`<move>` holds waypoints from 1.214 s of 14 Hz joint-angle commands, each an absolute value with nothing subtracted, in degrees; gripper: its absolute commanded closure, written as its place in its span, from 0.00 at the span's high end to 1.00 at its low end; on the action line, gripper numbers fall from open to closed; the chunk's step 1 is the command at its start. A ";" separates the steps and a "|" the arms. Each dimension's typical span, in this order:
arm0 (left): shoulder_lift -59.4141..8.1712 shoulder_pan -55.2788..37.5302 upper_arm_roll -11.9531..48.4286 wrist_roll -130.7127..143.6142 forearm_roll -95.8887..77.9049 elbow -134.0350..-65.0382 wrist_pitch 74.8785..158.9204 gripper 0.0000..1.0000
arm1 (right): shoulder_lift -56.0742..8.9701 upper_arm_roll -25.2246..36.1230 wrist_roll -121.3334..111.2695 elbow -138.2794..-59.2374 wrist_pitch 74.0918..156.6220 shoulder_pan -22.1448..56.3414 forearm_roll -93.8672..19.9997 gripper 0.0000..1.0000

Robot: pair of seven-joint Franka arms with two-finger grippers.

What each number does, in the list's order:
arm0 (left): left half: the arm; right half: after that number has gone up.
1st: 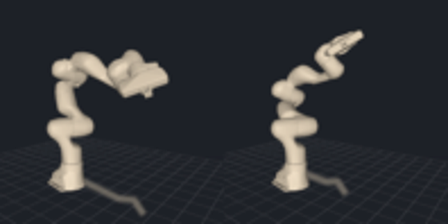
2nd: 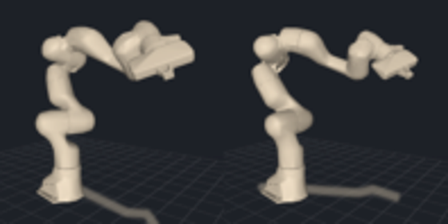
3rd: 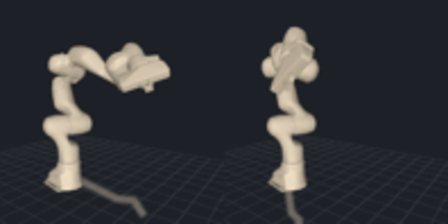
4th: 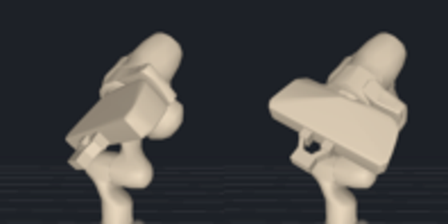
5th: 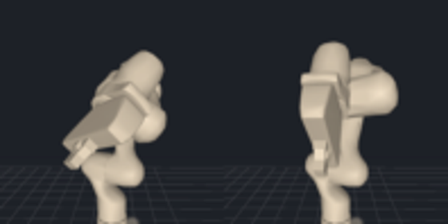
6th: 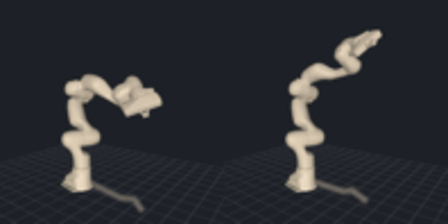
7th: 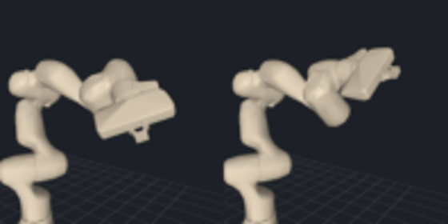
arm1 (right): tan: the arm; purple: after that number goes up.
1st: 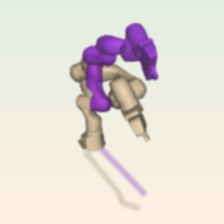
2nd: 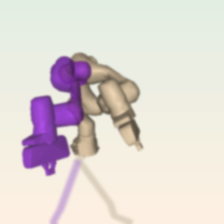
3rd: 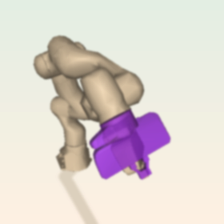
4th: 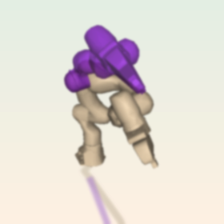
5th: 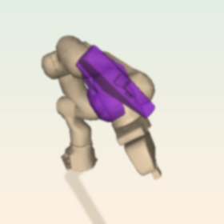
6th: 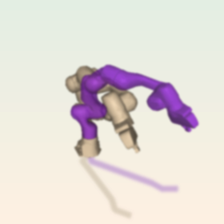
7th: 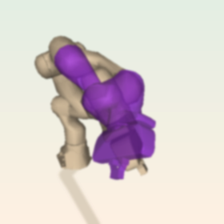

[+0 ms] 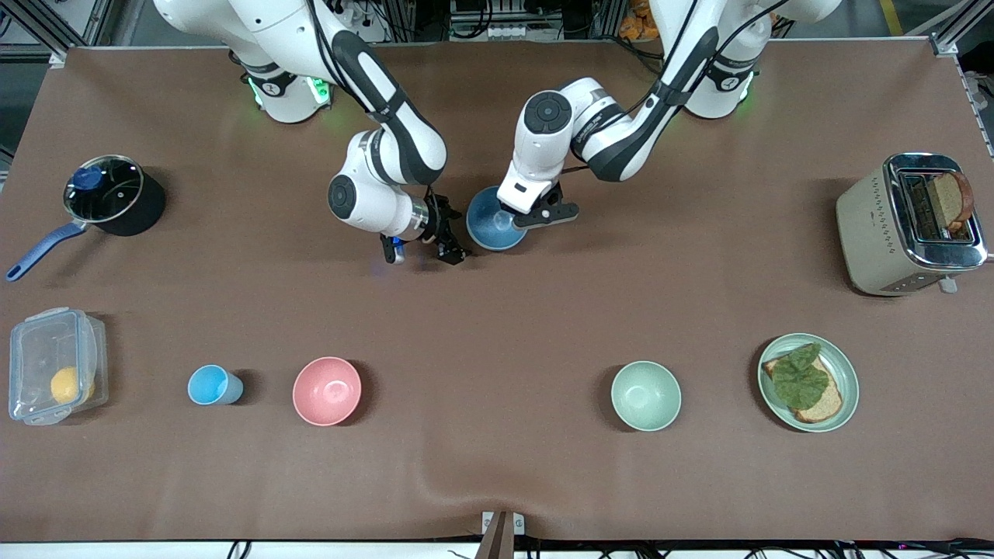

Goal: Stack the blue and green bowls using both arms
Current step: 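Lower the green bowl with the right gripper while the left gripper lowers the blue bowl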

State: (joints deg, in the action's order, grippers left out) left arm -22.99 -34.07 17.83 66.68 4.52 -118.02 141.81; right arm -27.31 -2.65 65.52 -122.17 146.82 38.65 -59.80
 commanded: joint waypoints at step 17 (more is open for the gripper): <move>-20.84 -34.19 17.67 68.21 6.15 -115.14 137.56 1.00 | -26.19 -2.64 61.18 -122.26 145.99 38.06 -61.96 1.00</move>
